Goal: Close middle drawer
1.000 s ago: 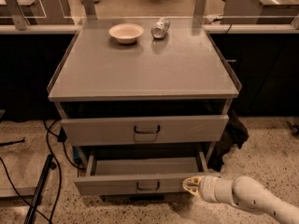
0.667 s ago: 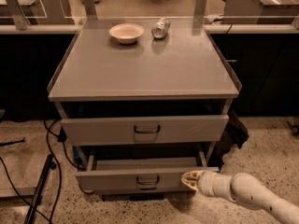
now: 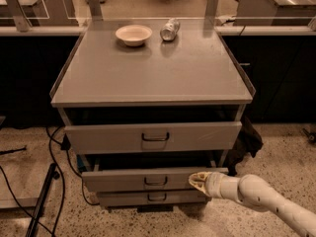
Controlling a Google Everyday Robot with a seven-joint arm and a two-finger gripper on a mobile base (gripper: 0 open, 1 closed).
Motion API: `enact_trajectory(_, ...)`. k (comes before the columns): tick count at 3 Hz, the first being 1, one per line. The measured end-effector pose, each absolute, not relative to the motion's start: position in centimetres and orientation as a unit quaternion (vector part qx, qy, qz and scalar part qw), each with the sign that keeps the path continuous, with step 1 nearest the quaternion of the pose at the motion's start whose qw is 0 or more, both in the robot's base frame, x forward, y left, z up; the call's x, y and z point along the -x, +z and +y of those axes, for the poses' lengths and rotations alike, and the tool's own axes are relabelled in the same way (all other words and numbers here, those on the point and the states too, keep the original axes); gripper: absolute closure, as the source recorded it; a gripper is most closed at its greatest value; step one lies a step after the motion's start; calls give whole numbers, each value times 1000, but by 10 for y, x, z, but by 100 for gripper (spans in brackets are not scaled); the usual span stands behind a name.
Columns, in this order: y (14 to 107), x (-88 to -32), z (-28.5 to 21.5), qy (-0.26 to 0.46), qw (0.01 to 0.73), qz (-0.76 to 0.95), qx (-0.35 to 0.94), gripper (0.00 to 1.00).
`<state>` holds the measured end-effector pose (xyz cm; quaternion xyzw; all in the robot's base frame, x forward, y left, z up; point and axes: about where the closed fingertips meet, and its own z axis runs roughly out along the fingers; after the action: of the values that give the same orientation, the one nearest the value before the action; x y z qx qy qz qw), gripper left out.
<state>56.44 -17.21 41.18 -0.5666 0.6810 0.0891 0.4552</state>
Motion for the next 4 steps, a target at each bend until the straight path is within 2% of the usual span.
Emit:
enact_trajectory(2, 402, -599, -159, 93, 450, 685, 566, 100)
enact_trajectory(4, 406, -584, -155, 115, 401, 691, 590, 100)
